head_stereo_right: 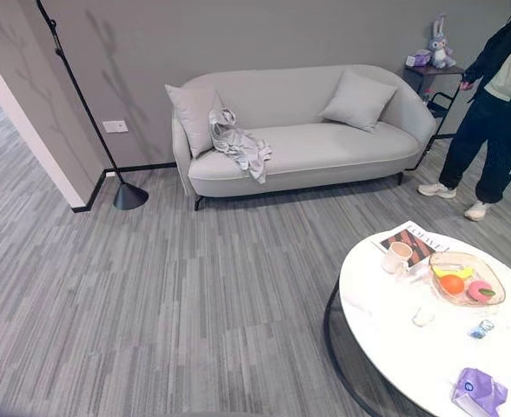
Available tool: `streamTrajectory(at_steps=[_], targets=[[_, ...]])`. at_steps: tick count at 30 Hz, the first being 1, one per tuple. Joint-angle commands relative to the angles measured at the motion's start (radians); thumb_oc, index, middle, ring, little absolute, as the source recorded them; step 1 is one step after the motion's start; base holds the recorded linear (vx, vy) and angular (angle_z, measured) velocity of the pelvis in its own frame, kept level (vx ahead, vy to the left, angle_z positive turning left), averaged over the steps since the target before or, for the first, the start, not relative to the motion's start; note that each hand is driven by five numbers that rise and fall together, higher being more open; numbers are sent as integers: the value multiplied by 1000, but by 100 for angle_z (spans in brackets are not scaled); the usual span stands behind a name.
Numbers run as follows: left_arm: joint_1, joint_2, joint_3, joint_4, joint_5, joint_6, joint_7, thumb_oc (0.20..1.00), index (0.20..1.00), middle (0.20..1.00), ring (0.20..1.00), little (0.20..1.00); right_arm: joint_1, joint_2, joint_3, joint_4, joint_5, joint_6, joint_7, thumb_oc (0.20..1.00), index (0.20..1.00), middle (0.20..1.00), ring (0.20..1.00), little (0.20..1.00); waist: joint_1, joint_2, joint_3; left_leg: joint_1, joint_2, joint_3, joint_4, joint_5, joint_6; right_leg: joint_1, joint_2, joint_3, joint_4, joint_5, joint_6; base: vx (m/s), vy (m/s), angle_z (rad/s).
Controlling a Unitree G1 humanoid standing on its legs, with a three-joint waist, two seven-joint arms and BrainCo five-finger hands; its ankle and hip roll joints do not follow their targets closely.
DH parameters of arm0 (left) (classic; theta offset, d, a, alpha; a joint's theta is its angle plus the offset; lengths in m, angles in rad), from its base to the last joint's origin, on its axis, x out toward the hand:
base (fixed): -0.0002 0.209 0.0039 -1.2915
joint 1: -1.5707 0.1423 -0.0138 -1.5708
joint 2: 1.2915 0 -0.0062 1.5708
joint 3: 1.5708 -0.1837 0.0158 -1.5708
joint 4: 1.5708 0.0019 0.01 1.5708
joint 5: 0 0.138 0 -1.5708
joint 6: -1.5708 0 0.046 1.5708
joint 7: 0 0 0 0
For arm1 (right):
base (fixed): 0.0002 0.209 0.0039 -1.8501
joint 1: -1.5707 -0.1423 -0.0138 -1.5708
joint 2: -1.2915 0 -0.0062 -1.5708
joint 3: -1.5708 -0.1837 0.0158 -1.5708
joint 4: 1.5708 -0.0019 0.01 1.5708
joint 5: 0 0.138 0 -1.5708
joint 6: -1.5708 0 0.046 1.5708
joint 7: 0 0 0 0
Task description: Hang the clothes on the sofa on the clothes rack.
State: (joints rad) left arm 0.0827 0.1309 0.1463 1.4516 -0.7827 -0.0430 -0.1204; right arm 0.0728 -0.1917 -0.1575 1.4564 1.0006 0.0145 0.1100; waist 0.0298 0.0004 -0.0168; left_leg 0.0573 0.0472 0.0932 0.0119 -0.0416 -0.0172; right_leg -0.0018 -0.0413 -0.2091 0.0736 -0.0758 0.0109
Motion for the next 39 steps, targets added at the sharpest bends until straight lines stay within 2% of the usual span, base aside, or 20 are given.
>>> streamTrajectory(at_steps=[1,18,19,21,30,37,39], targets=[[-30,-17,23,19,22,-28,-4,1000,1000,1000,1000,1000,-49,10,-9,70,-33,-3,25,1000,1000,1000,1000,1000,7,-34,5,33,10,0,-88,73,-45,104,-19,-29,-161,73,69,-35,-33,-1],[-46,-26,-48,18,84,-37,-19,1000,1000,1000,1000,1000,-71,-20,56,81,-134,-9,47,1000,1000,1000,1000,1000,12,-54,41,-31,22,-12,74,38,-51,131,-14,-28,-161,63,47,-18,-27,-1],[-41,-25,-67,24,121,-36,-22,1000,1000,1000,1000,1000,-71,-23,102,71,-211,-18,45,1000,1000,1000,1000,1000,14,-58,48,-45,27,-13,101,37,-52,133,-10,-24,-161,64,42,-22,-42,-1],[-40,-24,-75,26,146,-35,-24,1000,1000,1000,1000,1000,-65,-16,118,64,-225,-15,53,1000,1000,1000,1000,1000,15,-60,53,-54,29,-13,118,37,-54,135,-7,-23,-161,62,39,-17,-43,-1],[-38,-4,-75,38,198,-36,-19,1000,1000,1000,1000,1000,-52,-7,141,72,-263,-12,59,1000,1000,1000,1000,1000,15,-68,51,-32,32,-1,98,24,-52,140,-7,-15,-161,65,41,0,-12,-2],[-45,2,-79,37,215,-40,-12,1000,1000,1000,1000,1000,-63,-4,164,59,-302,-14,63,1000,1000,1000,1000,1000,21,-67,53,-35,42,31,87,39,-64,126,-13,-23,-161,77,53,-9,-2,0],[-42,4,-72,33,217,-39,-10,1000,1000,1000,1000,1000,-65,3,173,57,-312,-10,65,1000,1000,1000,1000,1000,31,-69,61,-63,60,49,150,75,-81,132,-15,-35,-161,74,54,-2,-25,-4]])
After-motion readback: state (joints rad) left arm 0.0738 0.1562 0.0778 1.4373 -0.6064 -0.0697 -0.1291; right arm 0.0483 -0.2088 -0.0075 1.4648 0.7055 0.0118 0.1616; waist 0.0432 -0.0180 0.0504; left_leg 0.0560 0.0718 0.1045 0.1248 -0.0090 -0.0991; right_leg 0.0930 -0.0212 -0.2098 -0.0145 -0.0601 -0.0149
